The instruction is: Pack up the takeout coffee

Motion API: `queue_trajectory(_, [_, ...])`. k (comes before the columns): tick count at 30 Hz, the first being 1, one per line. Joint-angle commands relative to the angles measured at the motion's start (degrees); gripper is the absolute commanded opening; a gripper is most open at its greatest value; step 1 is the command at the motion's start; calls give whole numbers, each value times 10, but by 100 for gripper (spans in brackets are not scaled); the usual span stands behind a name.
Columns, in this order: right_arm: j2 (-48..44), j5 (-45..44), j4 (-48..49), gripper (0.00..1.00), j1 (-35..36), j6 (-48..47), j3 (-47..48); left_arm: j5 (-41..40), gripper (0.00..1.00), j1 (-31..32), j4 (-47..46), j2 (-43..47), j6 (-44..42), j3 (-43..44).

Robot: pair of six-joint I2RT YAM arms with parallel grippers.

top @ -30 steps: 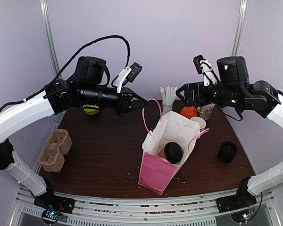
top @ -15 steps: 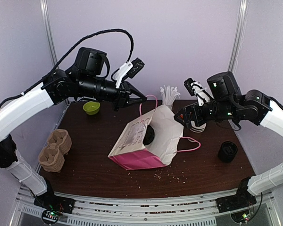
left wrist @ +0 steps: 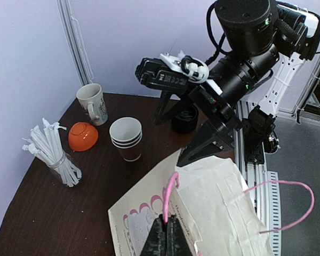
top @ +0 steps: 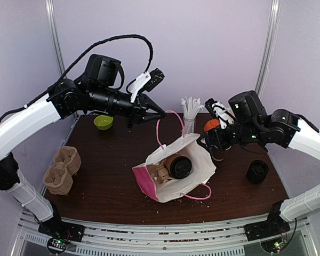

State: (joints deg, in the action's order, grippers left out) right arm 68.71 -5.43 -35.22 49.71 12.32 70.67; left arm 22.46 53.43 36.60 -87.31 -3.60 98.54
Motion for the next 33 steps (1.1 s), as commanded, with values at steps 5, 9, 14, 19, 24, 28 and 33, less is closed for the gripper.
queue_trajectory(5, [-15,0,6,85,-2,-25,-2,27,0,-3,-13,21,-17,-13])
queue_trajectory(9, [-37,47,10,84,-3,-23,-39,48,0,-3,-18,20,-7,-19])
queue_trajectory(14, [-76,71,35,83,-2,-2,-105,63,0,-2,-30,21,-1,-41])
queue_trajectory(19, [-85,77,44,82,-1,16,-129,74,0,-3,-32,20,-2,-50])
queue_trajectory(24, [-79,80,59,77,0,21,-131,72,0,-3,-32,32,-9,-56])
queue_trajectory(28, [-77,84,67,69,4,20,-134,78,0,-3,-32,44,-13,-65])
queue_trajectory(33, [-80,91,74,61,9,16,-146,85,0,-3,-41,43,-6,-71])
